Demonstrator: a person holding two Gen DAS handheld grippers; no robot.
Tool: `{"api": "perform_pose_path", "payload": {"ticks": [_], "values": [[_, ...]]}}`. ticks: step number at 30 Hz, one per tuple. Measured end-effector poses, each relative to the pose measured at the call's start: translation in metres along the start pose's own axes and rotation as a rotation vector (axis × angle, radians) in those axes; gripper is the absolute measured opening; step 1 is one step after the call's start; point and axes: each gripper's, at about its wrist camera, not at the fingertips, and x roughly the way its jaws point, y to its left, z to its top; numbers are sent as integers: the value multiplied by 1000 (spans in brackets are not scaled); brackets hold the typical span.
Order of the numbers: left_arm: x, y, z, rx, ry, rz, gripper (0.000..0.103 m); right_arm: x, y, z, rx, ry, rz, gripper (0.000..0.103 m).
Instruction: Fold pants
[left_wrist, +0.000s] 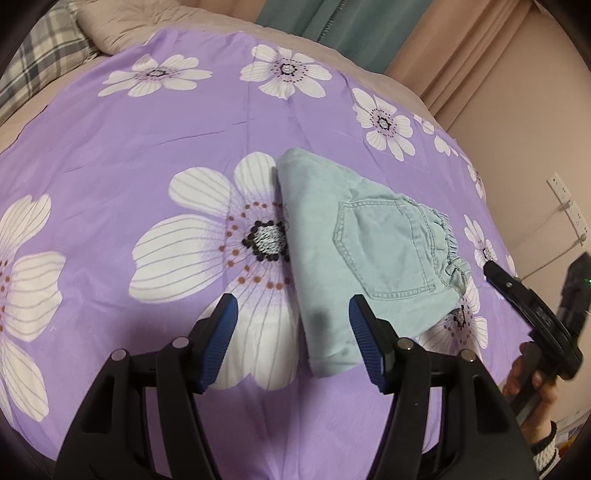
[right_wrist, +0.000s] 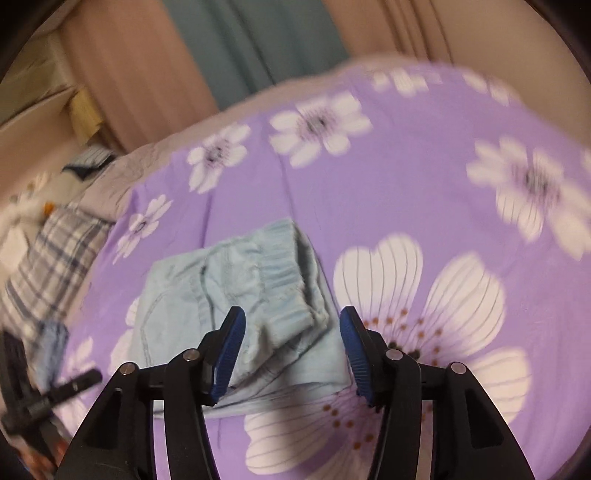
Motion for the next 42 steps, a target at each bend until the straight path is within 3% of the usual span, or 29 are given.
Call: {"api": "perform_pose_path", "payload": {"ticks": [3, 10, 14, 16, 18, 20, 26, 35, 38, 42], "values": [[6, -9, 5, 29, -1, 7, 62, -7, 23, -2, -122, -35, 38, 53], [23, -23, 20, 104, -9, 30, 62, 21, 89, -26, -344, 73, 222, 53], [36, -24, 28, 140, -9, 52, 61, 36, 116, -39, -432, 106, 278, 46], [43, -23, 31, 152, -9, 64, 53, 43, 125, -43, -468, 124, 305, 42], [54, -23, 34, 173, 13, 61, 33, 47, 128, -49, -490, 140, 322, 39], [63, -24, 33, 194, 28, 64, 26, 53, 130, -55, -510, 159, 326, 37], [85, -22, 34, 235, 59, 94, 26, 66, 127, -64, -494, 224, 318, 35], [96, -10, 60, 146, 37, 123, 32, 56, 127, -62, -484, 239, 334, 35], [88, -14, 59, 158, 13, 133, 28, 40, 116, -49, -455, 186, 317, 35], [76, -21, 50, 182, 4, 130, 28, 24, 87, -21, -409, 98, 177, 35]]}}
